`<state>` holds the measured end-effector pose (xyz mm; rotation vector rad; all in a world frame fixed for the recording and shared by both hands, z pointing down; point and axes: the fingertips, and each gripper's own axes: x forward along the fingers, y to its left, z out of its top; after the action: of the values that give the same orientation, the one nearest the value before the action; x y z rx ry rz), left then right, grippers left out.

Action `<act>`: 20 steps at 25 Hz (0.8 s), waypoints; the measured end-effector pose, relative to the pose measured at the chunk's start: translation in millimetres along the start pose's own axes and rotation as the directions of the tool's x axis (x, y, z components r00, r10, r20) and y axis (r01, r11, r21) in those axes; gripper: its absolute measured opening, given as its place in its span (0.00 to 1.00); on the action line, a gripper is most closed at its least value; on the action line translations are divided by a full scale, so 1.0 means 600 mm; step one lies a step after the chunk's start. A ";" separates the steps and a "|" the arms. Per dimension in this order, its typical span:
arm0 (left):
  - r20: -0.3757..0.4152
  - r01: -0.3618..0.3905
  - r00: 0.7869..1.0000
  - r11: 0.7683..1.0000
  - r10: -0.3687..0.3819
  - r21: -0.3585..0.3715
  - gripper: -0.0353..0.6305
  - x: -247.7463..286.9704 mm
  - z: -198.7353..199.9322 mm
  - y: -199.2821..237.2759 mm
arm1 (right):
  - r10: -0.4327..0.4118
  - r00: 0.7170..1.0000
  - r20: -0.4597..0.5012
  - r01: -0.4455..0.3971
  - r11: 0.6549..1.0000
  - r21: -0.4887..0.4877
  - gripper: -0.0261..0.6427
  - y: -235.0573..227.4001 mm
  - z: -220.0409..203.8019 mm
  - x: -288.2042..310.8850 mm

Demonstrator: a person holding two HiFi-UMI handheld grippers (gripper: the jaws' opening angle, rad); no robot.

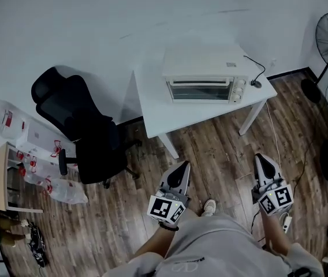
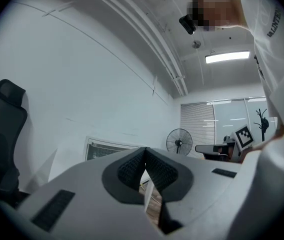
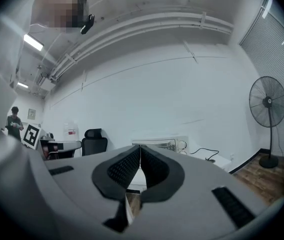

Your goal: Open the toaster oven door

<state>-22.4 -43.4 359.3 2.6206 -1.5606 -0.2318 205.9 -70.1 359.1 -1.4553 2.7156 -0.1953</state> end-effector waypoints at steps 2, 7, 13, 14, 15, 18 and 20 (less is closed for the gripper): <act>-0.004 0.003 1.000 1.000 -0.003 -0.008 0.06 0.019 -0.006 0.004 | 0.007 1.000 -0.008 -0.007 1.000 -0.003 0.07 -0.014 -0.003 0.018; 0.002 0.015 1.000 0.998 -0.015 -0.067 0.06 0.077 -0.019 0.033 | 0.014 1.000 -0.028 -0.014 1.000 -0.004 0.07 -0.030 -0.013 0.073; 0.008 0.058 0.998 0.990 -0.058 -0.127 0.06 0.164 -0.036 0.096 | -0.002 0.999 -0.036 0.001 0.999 -0.041 0.07 -0.041 -0.005 0.168; 0.007 0.067 0.998 0.989 -0.067 -0.135 0.06 0.179 -0.040 0.108 | -0.003 0.999 -0.033 0.001 0.999 -0.044 0.07 -0.043 0.001 0.188; 0.006 0.077 0.997 0.987 -0.077 -0.144 0.06 0.194 -0.043 0.119 | -0.001 1.000 -0.031 -0.001 0.999 -0.052 0.07 -0.044 0.009 0.210; -0.003 0.110 0.994 0.979 -0.113 -0.171 0.06 0.238 -0.051 0.150 | 0.016 1.000 -0.025 -0.019 0.995 -0.099 0.07 -0.039 0.030 0.283; -0.002 0.137 0.990 0.971 -0.141 -0.197 0.06 0.265 -0.061 0.167 | 0.031 0.999 -0.032 -0.035 0.991 -0.128 0.07 -0.034 0.035 0.332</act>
<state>-28.2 -231.0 396.3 2.5708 -1.2775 -0.3537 114.8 -249.0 343.3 -1.4478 2.8223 -0.0420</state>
